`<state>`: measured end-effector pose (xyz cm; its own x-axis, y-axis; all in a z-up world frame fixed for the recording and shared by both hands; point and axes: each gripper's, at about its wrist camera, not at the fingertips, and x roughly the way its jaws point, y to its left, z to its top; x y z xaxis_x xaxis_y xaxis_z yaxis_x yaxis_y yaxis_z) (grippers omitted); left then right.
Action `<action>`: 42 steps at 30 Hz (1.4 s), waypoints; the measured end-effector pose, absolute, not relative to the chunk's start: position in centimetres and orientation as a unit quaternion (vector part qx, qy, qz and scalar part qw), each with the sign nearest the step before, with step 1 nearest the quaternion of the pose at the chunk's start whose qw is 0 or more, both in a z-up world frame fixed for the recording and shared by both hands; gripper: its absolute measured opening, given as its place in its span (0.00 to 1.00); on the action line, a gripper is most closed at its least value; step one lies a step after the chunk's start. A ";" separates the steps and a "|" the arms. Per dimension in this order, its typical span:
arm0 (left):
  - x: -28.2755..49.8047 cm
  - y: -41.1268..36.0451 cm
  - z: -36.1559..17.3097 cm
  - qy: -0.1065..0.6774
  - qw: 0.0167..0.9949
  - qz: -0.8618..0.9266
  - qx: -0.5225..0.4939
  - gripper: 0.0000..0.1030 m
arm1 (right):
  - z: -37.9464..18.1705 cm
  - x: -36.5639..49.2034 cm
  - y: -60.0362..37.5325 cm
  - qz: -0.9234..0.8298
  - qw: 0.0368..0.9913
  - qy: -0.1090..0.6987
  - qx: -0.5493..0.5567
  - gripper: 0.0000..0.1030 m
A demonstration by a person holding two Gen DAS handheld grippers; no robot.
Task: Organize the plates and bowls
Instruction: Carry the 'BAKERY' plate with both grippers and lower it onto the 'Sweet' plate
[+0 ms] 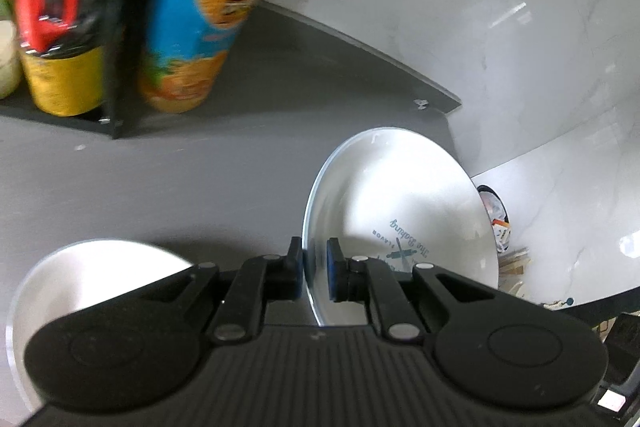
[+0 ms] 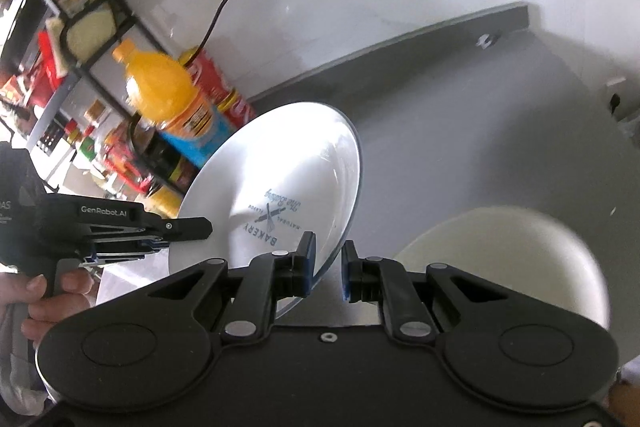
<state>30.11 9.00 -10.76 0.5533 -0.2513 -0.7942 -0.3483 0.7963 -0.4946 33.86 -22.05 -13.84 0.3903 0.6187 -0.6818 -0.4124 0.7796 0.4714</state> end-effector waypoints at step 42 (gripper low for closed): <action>18.1 17.2 -18.2 0.530 0.781 0.039 -0.329 0.10 | -18.4 21.3 -13.2 0.268 0.813 0.514 0.058 0.12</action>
<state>18.14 17.23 -18.17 0.4352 -0.2874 -0.8532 -0.4099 0.7806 -0.4720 21.29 -13.18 -18.43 0.3277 0.4961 -0.8041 -0.3764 0.8492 0.3705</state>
